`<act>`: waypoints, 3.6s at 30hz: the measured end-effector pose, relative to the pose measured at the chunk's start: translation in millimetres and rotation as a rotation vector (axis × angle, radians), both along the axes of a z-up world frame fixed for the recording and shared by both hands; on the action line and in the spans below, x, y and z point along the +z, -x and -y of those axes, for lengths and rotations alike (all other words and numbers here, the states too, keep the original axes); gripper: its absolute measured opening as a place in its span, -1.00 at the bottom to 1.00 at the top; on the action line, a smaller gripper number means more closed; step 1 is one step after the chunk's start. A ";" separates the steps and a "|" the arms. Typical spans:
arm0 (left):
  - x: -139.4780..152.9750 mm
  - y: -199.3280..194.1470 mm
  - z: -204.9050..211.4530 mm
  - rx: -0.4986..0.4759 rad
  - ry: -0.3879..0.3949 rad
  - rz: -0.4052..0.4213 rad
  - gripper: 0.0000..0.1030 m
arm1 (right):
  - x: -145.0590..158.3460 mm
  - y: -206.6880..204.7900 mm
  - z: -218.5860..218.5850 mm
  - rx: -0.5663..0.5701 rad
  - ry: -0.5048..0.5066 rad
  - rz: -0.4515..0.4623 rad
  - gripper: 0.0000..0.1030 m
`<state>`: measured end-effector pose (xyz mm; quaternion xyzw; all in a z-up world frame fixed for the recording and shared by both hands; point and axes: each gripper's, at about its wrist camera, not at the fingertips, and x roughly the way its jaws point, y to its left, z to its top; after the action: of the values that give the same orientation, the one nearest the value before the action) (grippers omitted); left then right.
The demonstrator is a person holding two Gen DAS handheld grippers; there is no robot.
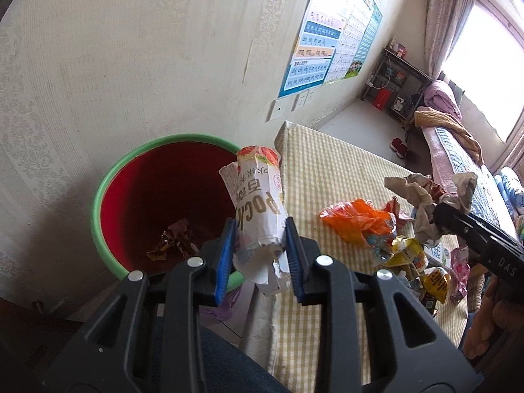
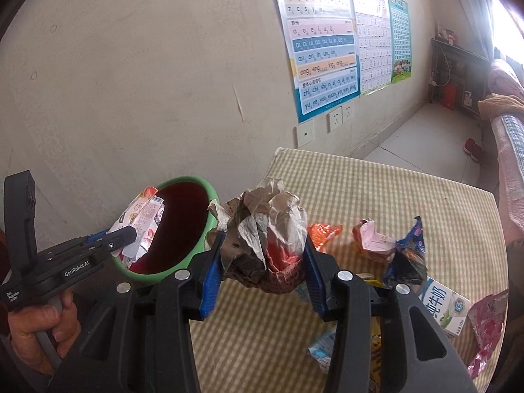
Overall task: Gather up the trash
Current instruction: 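Carry both items over the red bin and open both tools, then move both open tools back over the table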
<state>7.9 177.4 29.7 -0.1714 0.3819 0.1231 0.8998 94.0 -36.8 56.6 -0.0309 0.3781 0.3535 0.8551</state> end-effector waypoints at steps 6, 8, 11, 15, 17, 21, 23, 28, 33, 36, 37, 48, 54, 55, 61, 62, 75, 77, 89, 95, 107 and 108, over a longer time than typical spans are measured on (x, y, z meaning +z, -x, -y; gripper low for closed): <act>-1.9 7.2 -30.8 0.047 0.006 -0.001 -0.44 | -7.9 -2.3 -50.3 0.068 0.007 -0.003 -0.15; -3.2 9.5 -39.1 0.058 0.010 -0.001 -0.44 | -12.2 -2.6 -66.6 0.091 0.014 -0.015 -0.15; -4.3 12.2 -51.4 0.068 0.015 -0.002 -0.44 | -16.2 -1.1 -87.2 0.123 0.019 -0.024 -0.15; -7.6 14.6 -65.1 0.078 0.019 -0.010 -0.43 | -21.8 -2.1 -113.8 0.160 0.027 -0.039 -0.15; -10.2 15.0 -73.1 0.083 0.028 -0.017 -0.43 | -24.6 -2.1 -127.5 0.176 0.035 -0.041 -0.14; -15.6 13.7 -85.8 0.080 0.058 -0.024 -0.42 | -32.0 -2.5 -153.0 0.211 0.055 -0.043 -0.13; -19.2 13.4 -91.5 0.083 0.078 -0.027 -0.42 | -36.9 -1.7 -163.0 0.222 0.066 -0.044 -0.13; -25.2 15.3 -101.5 0.113 0.126 -0.034 -0.40 | -49.5 -4.1 -178.6 0.238 0.086 -0.059 -0.11; -28.3 16.5 -104.9 0.123 0.130 -0.037 -0.40 | -58.1 -6.6 -182.4 0.241 0.099 -0.076 -0.11; -28.6 15.5 -109.5 0.128 0.133 -0.037 -0.38 | -59.9 -9.0 -185.2 0.248 0.103 -0.071 -0.09; -27.7 14.5 -111.0 0.134 0.132 -0.036 -0.25 | -59.7 -10.2 -185.9 0.247 0.103 -0.067 0.02; -25.5 22.2 -114.9 0.194 0.145 -0.005 0.89 | -53.4 -6.3 -167.8 0.206 0.103 -0.036 0.68; -26.6 23.9 -96.1 0.153 0.136 -0.020 0.89 | -46.9 1.0 -140.1 0.184 0.105 -0.036 0.77; -26.3 23.9 -92.4 0.148 0.134 -0.022 0.89 | -45.8 2.4 -134.7 0.181 0.103 -0.036 0.79; -23.9 22.6 -69.6 0.117 0.139 -0.026 0.89 | -38.4 10.3 -95.5 0.153 0.095 -0.041 0.81; -23.4 22.0 -66.2 0.112 0.138 -0.027 0.89 | -37.2 11.3 -87.7 0.144 0.095 -0.040 0.82; -8.9 6.9 7.0 -0.031 0.118 -0.013 0.89 | -30.0 19.8 53.6 -0.052 0.119 -0.039 0.82; -7.9 1.2 25.0 -0.065 0.098 -0.008 0.89 | -31.9 21.5 75.5 -0.091 0.123 -0.045 0.82; -15.1 -24.1 123.6 -0.214 0.002 -0.013 0.89 | -38.4 22.4 184.6 -0.302 0.134 -0.072 0.82; -19.6 -30.8 151.1 -0.276 0.002 -0.025 0.89 | -44.6 19.5 219.7 -0.392 0.115 -0.100 0.83; -30.3 -72.1 160.9 -0.294 -0.001 -0.091 0.89 | -59.8 -2.3 268.0 -0.511 0.137 -0.136 0.83; -31.6 -76.4 161.4 -0.294 -0.003 -0.095 0.89 | -62.4 -4.6 270.5 -0.517 0.144 -0.138 0.83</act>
<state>84.3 16.0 -1.9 -0.1063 0.4448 -0.0016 0.8893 98.6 -307.3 -5.8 0.0300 0.4550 0.0969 0.8847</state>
